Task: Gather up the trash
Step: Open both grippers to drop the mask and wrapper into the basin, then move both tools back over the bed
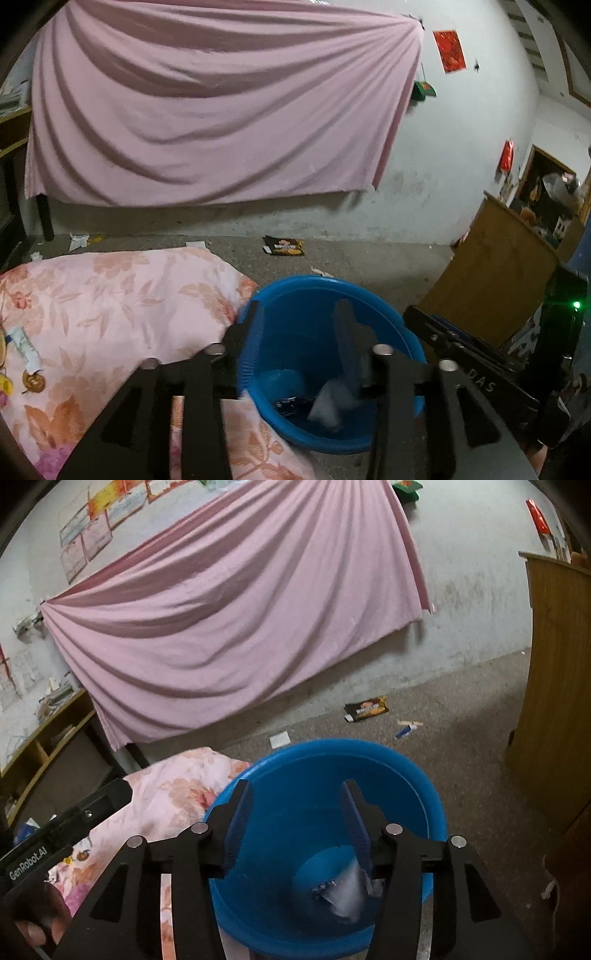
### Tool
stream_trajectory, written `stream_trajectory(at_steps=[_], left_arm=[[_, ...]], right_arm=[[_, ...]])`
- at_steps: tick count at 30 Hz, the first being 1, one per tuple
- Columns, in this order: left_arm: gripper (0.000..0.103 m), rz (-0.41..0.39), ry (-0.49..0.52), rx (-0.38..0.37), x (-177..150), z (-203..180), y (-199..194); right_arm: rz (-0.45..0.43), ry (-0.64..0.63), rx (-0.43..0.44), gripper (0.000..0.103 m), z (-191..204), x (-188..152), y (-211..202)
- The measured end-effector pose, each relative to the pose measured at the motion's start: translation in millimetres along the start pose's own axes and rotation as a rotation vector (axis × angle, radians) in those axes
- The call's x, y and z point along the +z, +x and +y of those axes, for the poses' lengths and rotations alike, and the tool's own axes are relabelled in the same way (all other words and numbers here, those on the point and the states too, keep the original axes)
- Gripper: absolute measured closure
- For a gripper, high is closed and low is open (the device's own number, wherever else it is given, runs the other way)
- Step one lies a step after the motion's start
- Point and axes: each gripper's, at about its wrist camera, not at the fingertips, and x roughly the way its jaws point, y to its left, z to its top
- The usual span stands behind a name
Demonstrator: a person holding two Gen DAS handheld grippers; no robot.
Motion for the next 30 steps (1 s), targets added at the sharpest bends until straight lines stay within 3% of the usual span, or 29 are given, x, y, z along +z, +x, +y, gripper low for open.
stream_trajectory(at_steps=[2, 4, 6, 8, 11, 13, 22, 30], left_arm=[[0.053, -0.038, -0.012, -0.003, 2.3, 6.7, -15.1], [0.050, -0.077, -0.009, 0.004, 5.6, 14.3, -31.9], [0.041, -0.120, -0.014, 0.016, 8.5, 25.0, -52.5], [0.020, -0.173, -0.035, 0.020, 10.4, 38.3, -75.6], [0.006, -0.247, -0.057, 0.052, 12.4, 58.8, -110.2], [0.005, -0.282, -0.059, 0.088, 11.5, 71.3, -131.2], [0.003, -0.415, -0.028, 0.204, -4.5, 110.4, -215.4], [0.002, -0.513, 0.027, 0.336, -40.4, 140.2, -286.6]], right_arm=[[-0.037, -0.019, 0.015, 0.044, 8.7, 3.8, -6.9], [-0.094, -0.047, 0.032, 0.028, 21.4, 7.2, -19.8], [-0.149, -0.079, 0.050, 0.025, 37.2, 10.6, -32.2], [-0.194, -0.106, 0.066, 0.021, 53.0, 12.3, -43.1], [-0.256, -0.130, 0.098, 0.013, 78.4, 13.8, -57.5], [-0.291, -0.133, 0.125, 0.000, 93.3, 13.6, -65.4], [-0.458, -0.196, 0.201, 0.000, 158.0, -0.3, -107.3], [-0.533, -0.285, 0.280, 0.000, 212.9, -31.5, -129.2]])
